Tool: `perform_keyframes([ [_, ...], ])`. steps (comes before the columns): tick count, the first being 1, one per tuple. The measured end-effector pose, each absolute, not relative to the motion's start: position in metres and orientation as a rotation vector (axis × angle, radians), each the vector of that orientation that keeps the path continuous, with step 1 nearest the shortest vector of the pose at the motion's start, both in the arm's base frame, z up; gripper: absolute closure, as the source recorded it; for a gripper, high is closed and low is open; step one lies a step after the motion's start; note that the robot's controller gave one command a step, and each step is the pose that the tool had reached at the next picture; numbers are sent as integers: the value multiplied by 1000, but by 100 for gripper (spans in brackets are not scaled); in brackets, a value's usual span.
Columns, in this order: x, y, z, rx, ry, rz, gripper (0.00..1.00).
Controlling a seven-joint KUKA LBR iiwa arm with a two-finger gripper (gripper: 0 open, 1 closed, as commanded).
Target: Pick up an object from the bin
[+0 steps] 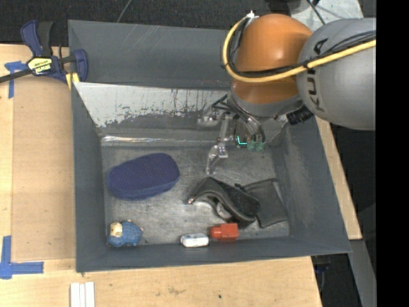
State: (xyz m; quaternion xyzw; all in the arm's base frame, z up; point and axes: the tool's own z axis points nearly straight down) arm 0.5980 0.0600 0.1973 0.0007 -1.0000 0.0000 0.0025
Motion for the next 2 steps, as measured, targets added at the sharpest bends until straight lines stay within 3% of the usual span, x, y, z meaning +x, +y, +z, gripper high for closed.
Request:
perform_keyframes([
  [1, 591, 179, 72, 284, -3135, 3, 0],
  [2, 616, 198, 102, 883, -3022, 0, 0],
])
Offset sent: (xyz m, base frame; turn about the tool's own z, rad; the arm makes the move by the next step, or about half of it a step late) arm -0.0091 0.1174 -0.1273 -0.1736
